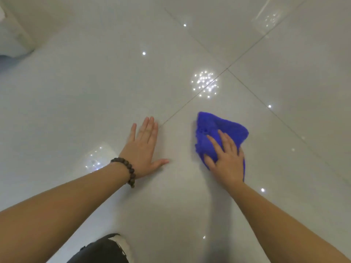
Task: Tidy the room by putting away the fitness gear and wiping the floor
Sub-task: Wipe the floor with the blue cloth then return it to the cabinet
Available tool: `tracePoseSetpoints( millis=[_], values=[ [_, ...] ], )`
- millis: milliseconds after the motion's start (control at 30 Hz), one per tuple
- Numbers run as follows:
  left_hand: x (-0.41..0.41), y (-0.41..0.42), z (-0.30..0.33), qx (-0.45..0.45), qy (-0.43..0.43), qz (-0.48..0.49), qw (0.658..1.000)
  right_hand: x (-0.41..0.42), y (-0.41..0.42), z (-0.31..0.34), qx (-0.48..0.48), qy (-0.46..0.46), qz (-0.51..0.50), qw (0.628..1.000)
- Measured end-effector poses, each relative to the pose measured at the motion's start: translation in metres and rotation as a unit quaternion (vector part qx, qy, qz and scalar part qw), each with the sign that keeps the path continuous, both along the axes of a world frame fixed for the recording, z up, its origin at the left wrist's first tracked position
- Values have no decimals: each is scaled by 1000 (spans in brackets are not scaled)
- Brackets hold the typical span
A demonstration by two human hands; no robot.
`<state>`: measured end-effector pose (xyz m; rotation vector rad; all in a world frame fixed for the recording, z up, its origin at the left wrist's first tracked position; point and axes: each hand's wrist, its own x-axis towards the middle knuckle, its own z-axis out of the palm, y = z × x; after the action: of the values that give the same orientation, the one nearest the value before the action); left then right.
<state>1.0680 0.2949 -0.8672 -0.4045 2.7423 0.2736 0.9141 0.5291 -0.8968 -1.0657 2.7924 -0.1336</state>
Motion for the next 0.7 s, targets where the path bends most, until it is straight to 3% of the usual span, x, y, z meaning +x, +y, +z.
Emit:
tracePoseSetpoints(
  millis=[67, 133, 167, 267, 333, 367, 467, 633, 700],
  values=[
    [-20, 15, 3, 3, -25, -30, 999, -35, 39, 8, -18, -25, -246, 969],
    [-45, 38, 6, 15, -29, -64, 997, -40, 46, 8, -13, -33, -395, 918],
    [-60, 53, 9, 24, -28, -81, 996, -35, 45, 6, -15, -30, -402, 915],
    [-110, 102, 23, 44, 11, -152, 987, -35, 76, 3, 4, -30, -210, 977],
    [-143, 132, 34, 57, 15, -200, 978, -58, 133, 3, 23, -41, -166, 985],
    [-160, 146, 38, 61, 8, -214, 975, -71, 167, 6, 22, -50, -230, 972],
    [-215, 181, 41, 61, -23, -211, 975, -109, 255, 14, 13, -57, -494, 868],
    [-309, 257, 22, 86, -70, -115, 987, -183, 366, 31, 43, -156, -585, 794],
    [-331, 290, 11, 70, -104, -121, 985, -200, 379, 26, 39, -155, -613, 773]
  ],
)
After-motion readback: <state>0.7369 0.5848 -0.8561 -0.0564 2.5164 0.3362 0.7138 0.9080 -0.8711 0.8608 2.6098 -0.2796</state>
